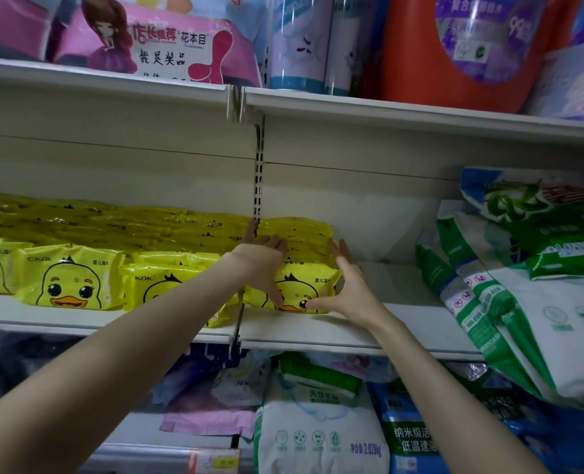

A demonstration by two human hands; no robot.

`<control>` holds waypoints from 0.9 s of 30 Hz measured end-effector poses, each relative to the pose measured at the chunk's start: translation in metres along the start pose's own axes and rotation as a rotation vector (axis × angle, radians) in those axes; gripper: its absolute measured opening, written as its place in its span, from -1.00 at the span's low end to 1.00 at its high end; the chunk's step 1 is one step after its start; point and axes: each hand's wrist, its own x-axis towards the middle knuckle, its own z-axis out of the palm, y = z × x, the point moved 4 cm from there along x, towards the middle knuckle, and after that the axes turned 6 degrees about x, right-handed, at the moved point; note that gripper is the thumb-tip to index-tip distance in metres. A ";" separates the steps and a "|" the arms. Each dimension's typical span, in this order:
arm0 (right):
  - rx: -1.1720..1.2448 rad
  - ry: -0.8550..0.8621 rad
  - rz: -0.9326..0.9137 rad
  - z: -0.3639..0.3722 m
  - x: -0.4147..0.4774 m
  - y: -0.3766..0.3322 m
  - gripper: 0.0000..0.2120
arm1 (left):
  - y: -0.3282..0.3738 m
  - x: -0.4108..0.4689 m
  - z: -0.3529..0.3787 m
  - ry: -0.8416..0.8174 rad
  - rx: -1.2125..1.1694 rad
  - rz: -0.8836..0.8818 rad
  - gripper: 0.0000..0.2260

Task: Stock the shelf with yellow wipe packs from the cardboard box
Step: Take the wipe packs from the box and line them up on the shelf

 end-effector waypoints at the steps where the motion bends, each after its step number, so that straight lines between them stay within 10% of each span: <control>1: -0.059 -0.006 -0.033 0.001 0.001 -0.003 0.07 | 0.000 -0.001 0.000 0.004 -0.011 -0.004 0.10; 27: -0.311 -0.032 -0.074 -0.002 0.032 0.006 0.05 | -0.013 0.006 0.003 -0.096 0.056 0.008 0.11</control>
